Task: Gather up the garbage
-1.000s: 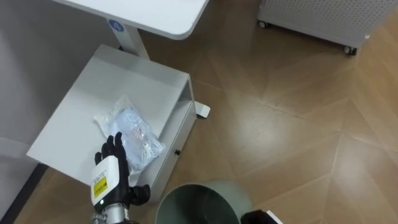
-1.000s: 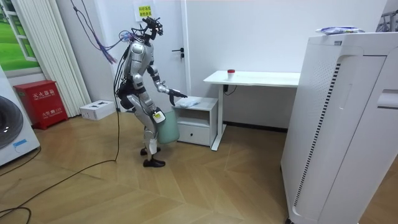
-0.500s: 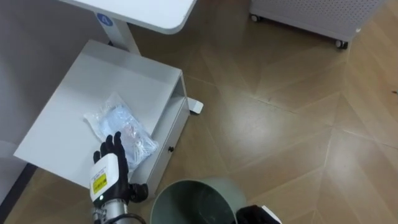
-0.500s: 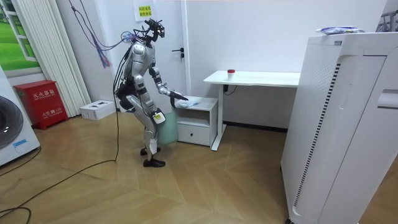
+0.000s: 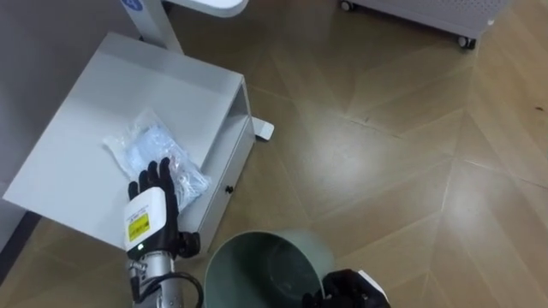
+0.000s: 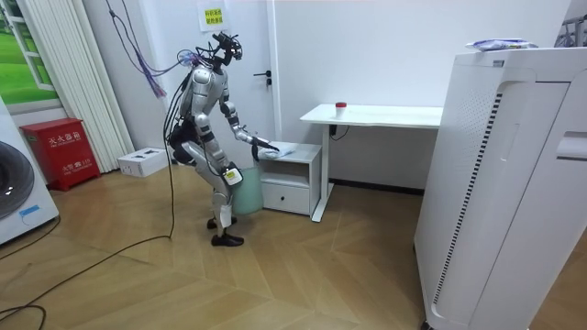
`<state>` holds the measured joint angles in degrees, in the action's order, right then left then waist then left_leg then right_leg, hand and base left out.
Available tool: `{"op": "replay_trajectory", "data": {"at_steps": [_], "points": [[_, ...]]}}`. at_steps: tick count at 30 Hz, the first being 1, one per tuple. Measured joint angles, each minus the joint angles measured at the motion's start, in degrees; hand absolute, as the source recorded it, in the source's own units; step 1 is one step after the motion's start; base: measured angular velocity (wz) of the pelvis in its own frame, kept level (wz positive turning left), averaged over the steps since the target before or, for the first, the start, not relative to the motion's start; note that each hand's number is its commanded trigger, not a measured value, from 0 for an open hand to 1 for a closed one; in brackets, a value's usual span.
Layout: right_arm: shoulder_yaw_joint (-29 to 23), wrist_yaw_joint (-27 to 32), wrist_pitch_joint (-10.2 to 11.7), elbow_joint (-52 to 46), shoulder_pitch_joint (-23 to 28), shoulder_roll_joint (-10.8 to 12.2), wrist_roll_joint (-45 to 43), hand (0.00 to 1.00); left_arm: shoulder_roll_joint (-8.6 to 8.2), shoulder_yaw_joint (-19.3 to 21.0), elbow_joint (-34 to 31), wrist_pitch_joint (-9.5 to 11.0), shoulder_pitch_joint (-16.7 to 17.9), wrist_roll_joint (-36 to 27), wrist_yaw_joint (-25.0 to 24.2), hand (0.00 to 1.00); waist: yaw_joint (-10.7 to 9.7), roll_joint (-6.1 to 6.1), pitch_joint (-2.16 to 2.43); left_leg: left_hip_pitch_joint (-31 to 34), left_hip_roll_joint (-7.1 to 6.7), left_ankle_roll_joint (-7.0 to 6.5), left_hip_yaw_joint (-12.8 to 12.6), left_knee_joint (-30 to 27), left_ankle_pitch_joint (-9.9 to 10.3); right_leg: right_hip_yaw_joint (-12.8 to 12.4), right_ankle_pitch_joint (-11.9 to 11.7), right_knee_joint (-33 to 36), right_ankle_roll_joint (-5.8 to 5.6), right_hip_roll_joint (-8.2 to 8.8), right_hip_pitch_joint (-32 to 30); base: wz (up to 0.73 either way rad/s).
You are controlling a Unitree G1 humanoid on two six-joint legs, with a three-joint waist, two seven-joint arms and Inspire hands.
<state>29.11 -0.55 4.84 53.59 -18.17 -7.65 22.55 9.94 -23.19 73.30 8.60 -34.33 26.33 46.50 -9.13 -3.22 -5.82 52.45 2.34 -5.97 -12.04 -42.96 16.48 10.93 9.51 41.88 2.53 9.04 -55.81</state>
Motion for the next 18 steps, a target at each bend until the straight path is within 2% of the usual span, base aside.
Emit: {"op": "replay_trajectory", "data": {"at_steps": [6,7,9,10,11,12,15,18], "points": [[0.0,-0.4,-0.4,0.0,-0.2,-0.1,1.8,1.00,0.01,-0.3,0.4,-2.4,-0.2,2.3,-3.5,0.00,-0.2,-0.11,-0.07,0.2,0.28,0.00,0.0,0.0,0.0,0.3,0.0,-0.1,0.04,-0.14,0.0,0.00],[0.0,-0.5,-0.8,0.0,-0.3,-0.3,2.2,1.00,0.01,-0.6,0.4,-3.1,-0.2,3.0,-3.8,0.05,-0.1,-0.14,-0.09,0.2,0.28,-0.01,0.0,0.0,0.0,0.3,0.0,-0.1,0.04,-0.14,0.0,0.00],[0.0,-0.8,-1.2,-0.1,-0.4,-0.5,2.3,1.00,0.02,-0.9,0.4,-3.7,-0.4,3.3,-4.2,0.20,0.0,-0.17,-0.11,0.2,0.28,0.00,0.0,0.0,0.1,0.3,0.0,-0.2,0.04,-0.14,0.0,0.00],[0.0,-0.9,-1.2,-0.1,-0.4,-0.6,2.3,1.00,0.03,-1.1,0.4,-4.2,-0.7,3.5,-4.5,0.38,0.1,-0.20,-0.13,0.2,0.28,0.00,0.0,0.0,0.1,0.3,0.0,-0.2,0.04,-0.14,0.0,0.00],[0.0,-0.9,-1.2,-0.2,-0.4,-0.6,2.3,1.00,0.05,-1.4,0.4,-4.7,-0.9,3.6,-4.5,0.78,0.1,-0.23,-0.15,0.2,0.28,0.00,0.0,0.0,0.1,0.3,0.0,-0.1,0.04,-0.12,0.0,0.00],[0.0,-0.9,-1.2,-0.2,-0.4,-0.6,2.3,1.00,0.06,-1.6,0.4,-5.0,-1.0,3.7,-4.5,1.00,0.1,-0.24,-0.15,0.2,0.28,0.00,0.0,0.0,0.1,0.3,0.0,-0.1,0.04,-0.12,0.0,0.00],[0.0,-0.9,-1.4,-0.2,-0.5,-0.9,2.3,1.00,0.59,-1.8,-0.1,-6.0,-1.9,4.8,-2.8,1.00,0.4,-0.25,-0.16,0.2,0.23,0.00,0.0,-0.1,0.1,0.3,0.1,-0.1,0.12,0.00,0.0,0.00],[0.0,-0.9,-2.0,-0.2,-0.6,-1.2,2.2,1.00,2.22,-1.9,-0.2,-6.5,-3.5,6.0,-2.9,1.00,0.9,-0.26,-0.16,0.1,0.24,0.05,0.0,-0.3,0.1,0.3,0.1,-0.1,0.23,0.05,0.0,0.00]]}}
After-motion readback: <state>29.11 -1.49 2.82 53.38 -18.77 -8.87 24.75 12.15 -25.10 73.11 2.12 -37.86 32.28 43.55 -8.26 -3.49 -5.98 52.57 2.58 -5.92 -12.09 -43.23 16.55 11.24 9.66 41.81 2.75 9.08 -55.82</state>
